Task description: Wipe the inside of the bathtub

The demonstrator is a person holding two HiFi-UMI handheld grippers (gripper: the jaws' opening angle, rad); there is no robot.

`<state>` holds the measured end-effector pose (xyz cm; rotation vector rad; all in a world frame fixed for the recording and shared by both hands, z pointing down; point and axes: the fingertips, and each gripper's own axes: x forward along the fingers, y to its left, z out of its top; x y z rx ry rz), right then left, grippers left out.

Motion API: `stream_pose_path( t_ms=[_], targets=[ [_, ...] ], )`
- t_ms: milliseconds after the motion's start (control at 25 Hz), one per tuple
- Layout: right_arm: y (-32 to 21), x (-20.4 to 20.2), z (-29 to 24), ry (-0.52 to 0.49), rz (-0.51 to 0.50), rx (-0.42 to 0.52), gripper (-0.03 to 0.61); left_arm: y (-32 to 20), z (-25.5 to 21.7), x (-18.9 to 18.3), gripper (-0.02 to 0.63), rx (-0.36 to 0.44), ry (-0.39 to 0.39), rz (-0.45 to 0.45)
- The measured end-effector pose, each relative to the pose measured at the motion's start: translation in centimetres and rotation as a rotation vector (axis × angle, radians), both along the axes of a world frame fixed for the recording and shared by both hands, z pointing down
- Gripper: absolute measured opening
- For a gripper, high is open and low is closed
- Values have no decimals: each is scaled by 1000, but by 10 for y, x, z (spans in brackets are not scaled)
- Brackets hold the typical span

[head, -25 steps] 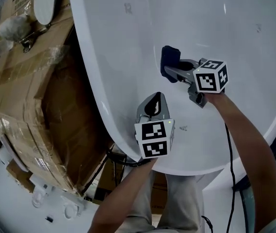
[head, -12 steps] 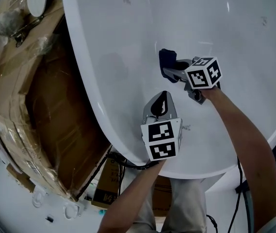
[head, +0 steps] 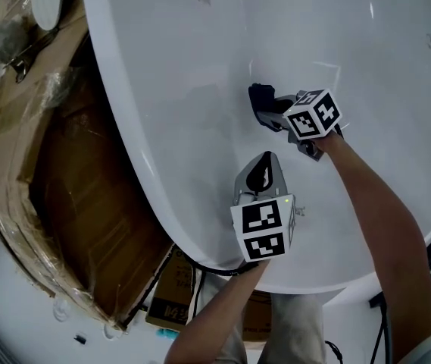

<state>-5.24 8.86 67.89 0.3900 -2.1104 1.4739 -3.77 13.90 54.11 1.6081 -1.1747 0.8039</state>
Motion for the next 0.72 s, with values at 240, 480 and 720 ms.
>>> stream_pose_path(
  t_ms=[240,480,720],
  targets=[
    [0,-4,19,14,-6,-14,51,-2,11,-1,-2,-24,-4,-23],
    [-2,-9,37,47,-25,-24,49,-12,18,-4,-2,-17,-6,-56],
    [-3,-20,49,92,-53,-32,51,-12,26,-8,-2,-34,-19,-66]
  ],
)
